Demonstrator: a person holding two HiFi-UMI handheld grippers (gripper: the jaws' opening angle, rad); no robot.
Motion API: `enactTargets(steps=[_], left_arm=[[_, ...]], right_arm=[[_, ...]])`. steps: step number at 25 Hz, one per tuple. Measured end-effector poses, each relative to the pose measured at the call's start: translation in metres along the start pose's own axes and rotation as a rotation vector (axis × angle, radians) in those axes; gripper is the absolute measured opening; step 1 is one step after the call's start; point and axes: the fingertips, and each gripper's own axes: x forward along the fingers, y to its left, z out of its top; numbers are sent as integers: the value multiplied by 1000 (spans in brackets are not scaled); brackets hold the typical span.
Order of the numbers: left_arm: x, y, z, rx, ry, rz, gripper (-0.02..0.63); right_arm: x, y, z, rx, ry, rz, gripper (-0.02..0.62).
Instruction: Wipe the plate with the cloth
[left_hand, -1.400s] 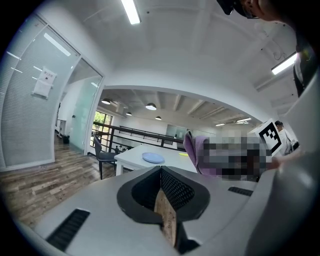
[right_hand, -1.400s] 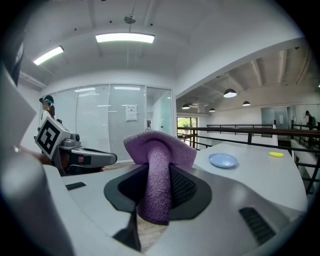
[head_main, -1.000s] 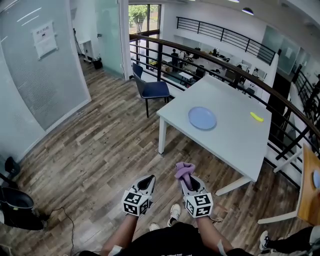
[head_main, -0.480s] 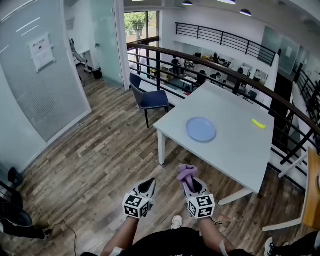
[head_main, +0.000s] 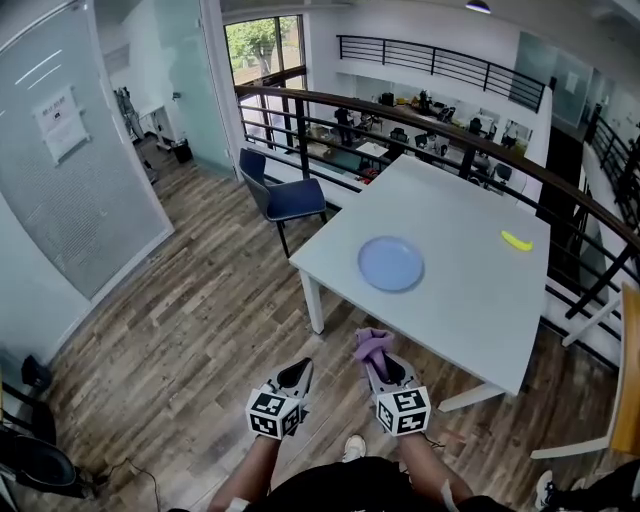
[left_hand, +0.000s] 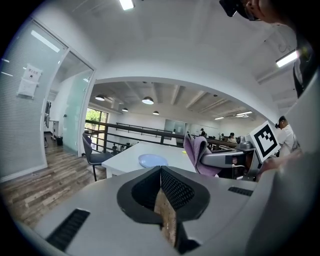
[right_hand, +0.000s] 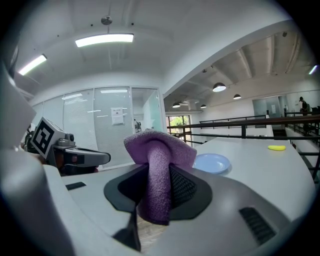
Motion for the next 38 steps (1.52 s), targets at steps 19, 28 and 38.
enactTargets(steps=[19, 28, 38], left_arm=[[88, 7, 12, -28, 60, 15, 12], [142, 58, 31, -9, 51, -35, 12], [190, 122, 70, -26, 44, -82, 12]], right_arm=[[59, -57, 5, 40, 44, 59, 115], [127, -81, 19, 4, 58, -7, 115], [195, -101, 65, -15, 28, -89, 115]])
